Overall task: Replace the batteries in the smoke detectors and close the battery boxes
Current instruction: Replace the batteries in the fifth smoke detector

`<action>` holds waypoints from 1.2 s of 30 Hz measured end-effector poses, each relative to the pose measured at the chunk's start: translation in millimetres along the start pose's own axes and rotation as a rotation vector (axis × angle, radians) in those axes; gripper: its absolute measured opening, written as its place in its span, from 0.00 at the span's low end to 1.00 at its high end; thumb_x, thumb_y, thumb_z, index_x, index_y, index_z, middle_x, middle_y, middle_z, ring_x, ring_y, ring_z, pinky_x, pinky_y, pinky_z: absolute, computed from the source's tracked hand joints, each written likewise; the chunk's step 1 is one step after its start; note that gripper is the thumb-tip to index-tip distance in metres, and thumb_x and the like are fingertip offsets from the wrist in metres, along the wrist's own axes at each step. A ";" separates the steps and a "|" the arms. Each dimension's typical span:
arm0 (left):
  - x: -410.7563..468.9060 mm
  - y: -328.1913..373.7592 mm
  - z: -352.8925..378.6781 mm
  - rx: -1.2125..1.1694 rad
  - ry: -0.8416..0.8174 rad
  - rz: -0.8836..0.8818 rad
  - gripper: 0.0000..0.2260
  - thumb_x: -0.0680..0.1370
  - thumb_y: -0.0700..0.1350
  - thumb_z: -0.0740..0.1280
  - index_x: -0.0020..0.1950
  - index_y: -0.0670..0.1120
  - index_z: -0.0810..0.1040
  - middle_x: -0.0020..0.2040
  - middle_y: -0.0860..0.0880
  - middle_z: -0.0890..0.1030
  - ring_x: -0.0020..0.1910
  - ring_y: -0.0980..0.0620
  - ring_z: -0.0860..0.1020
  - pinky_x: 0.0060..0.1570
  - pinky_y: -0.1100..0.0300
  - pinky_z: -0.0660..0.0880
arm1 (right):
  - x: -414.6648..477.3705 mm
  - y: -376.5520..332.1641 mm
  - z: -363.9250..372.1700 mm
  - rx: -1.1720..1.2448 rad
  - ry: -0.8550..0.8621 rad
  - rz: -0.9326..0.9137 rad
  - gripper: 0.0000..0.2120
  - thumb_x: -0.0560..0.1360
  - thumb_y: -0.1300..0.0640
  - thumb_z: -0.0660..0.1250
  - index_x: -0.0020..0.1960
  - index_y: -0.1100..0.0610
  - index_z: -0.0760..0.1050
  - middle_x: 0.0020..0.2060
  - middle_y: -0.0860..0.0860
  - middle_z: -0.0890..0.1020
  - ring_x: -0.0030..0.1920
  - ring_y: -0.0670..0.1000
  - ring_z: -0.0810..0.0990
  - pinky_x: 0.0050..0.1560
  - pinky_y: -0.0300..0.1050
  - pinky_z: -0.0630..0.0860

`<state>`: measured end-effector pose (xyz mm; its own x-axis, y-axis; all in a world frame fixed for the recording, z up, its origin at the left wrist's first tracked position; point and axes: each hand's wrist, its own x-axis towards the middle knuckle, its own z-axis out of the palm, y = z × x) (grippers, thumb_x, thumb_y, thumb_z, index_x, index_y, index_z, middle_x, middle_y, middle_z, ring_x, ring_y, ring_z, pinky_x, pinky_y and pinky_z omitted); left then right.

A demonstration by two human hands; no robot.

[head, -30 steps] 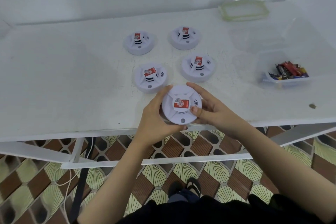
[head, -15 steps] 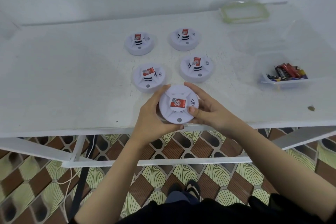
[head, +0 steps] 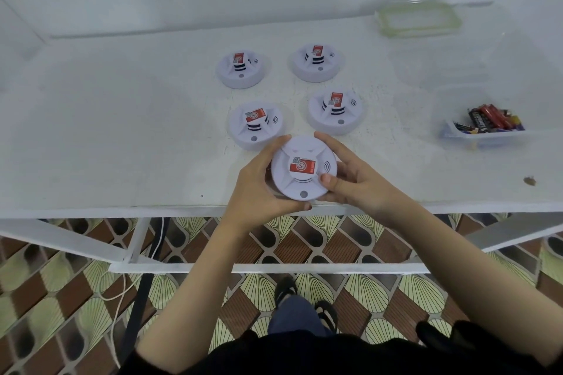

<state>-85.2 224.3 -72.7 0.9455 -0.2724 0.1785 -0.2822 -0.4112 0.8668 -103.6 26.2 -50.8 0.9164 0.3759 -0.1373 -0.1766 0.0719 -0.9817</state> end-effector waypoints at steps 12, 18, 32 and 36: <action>1.0 -2.4 -0.8 -0.002 -0.013 -0.001 0.45 0.57 0.50 0.83 0.70 0.55 0.67 0.64 0.56 0.76 0.63 0.58 0.75 0.58 0.63 0.76 | -0.8 -0.2 1.4 -0.014 0.013 -0.008 0.27 0.77 0.63 0.62 0.69 0.41 0.60 0.61 0.48 0.77 0.59 0.46 0.78 0.49 0.40 0.78; 0.2 -0.2 -1.3 0.009 -0.020 -0.007 0.44 0.58 0.51 0.82 0.69 0.57 0.66 0.63 0.58 0.75 0.64 0.59 0.74 0.58 0.64 0.76 | -1.6 -0.5 2.2 -0.026 0.021 -0.003 0.28 0.77 0.64 0.62 0.71 0.43 0.59 0.60 0.47 0.77 0.59 0.47 0.78 0.49 0.40 0.78; 16.0 12.2 -55.9 -0.140 0.079 -0.045 0.45 0.55 0.41 0.85 0.69 0.48 0.71 0.62 0.55 0.79 0.63 0.57 0.76 0.59 0.63 0.75 | 51.1 -65.0 7.8 -0.564 -0.127 -0.098 0.38 0.66 0.54 0.76 0.70 0.38 0.60 0.61 0.36 0.72 0.56 0.40 0.74 0.50 0.35 0.76; 48.7 3.2 -101.5 -0.130 0.111 -0.044 0.40 0.56 0.41 0.83 0.66 0.50 0.73 0.58 0.57 0.81 0.60 0.59 0.78 0.55 0.68 0.74 | 116.2 -86.8 19.5 -0.781 -0.122 -0.178 0.41 0.64 0.48 0.77 0.71 0.41 0.62 0.62 0.39 0.72 0.54 0.41 0.73 0.48 0.31 0.70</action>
<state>-23.5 298.0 -14.0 0.9706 -0.1564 0.1830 -0.2234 -0.3023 0.9267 11.3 81.7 20.9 0.8535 0.5211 0.0010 0.3115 -0.5087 -0.8026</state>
